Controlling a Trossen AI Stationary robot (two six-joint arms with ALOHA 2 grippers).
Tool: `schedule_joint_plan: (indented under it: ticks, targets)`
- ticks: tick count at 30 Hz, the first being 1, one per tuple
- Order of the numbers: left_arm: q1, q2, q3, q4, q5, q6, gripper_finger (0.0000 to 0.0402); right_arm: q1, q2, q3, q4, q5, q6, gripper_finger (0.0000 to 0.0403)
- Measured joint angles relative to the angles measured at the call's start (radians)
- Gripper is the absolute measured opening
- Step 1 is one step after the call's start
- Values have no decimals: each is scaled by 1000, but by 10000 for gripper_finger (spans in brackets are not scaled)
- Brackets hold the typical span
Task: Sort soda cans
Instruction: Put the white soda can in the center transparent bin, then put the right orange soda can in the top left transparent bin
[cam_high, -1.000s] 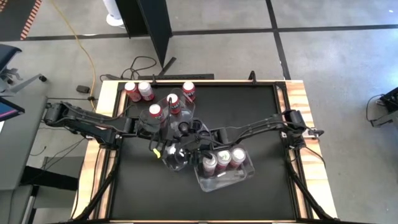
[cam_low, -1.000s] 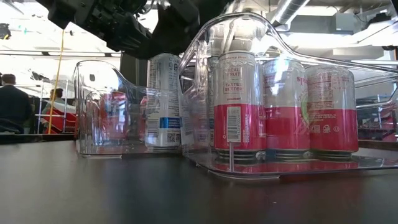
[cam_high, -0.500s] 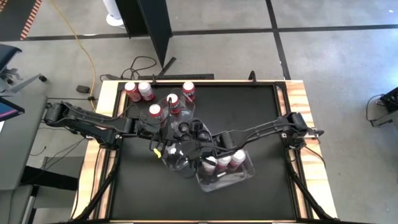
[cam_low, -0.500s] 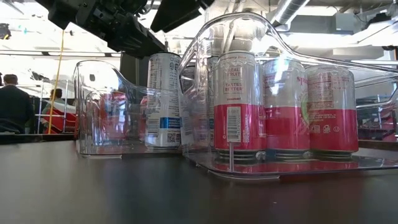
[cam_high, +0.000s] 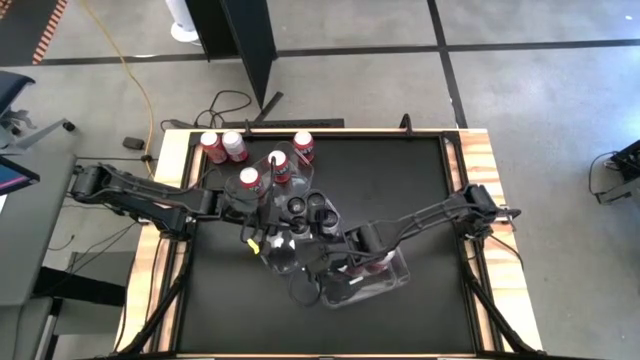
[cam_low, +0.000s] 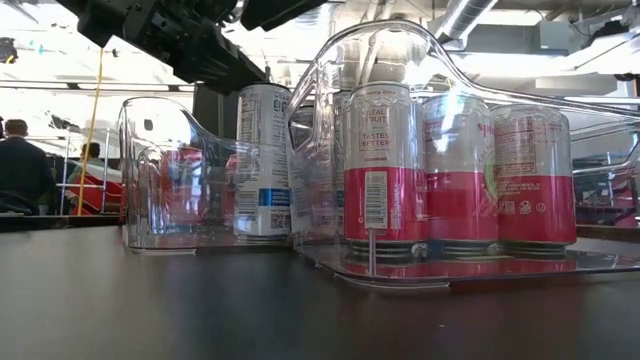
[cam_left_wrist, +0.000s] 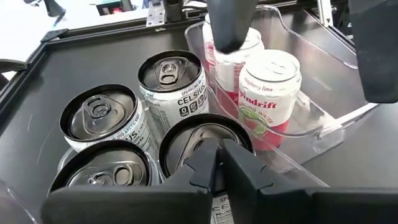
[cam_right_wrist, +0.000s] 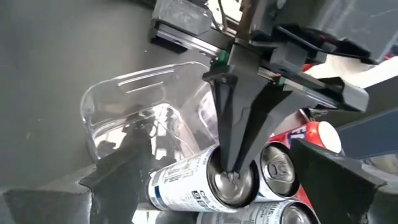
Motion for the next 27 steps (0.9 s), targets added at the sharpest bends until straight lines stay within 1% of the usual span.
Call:
schedule_joint_plan:
  ticks: [3, 7, 12, 18, 21, 27]
  targets:
    - [0, -10, -1, -3, -2, -7, 48, 13, 0, 0, -1, 29, 1, 397]
    - [-4, -31, -2, -11, -24, -10, 77, 27, 0, 0, 2, 32, 4, 397]
    - [-19, -46, -2, -21, -26, -10, 109, 35, 0, 0, 2, 32, 24, 397]
    - [-25, -47, -2, -30, -28, -25, 137, 33, 0, 0, 3, 32, 26, 397]
    - [-26, -51, -1, -31, -61, -31, 152, 33, 0, 0, 3, 32, 26, 397]
    - [-44, -110, -1, -47, -67, -25, 170, 33, 0, 0, 5, 32, 26, 397]
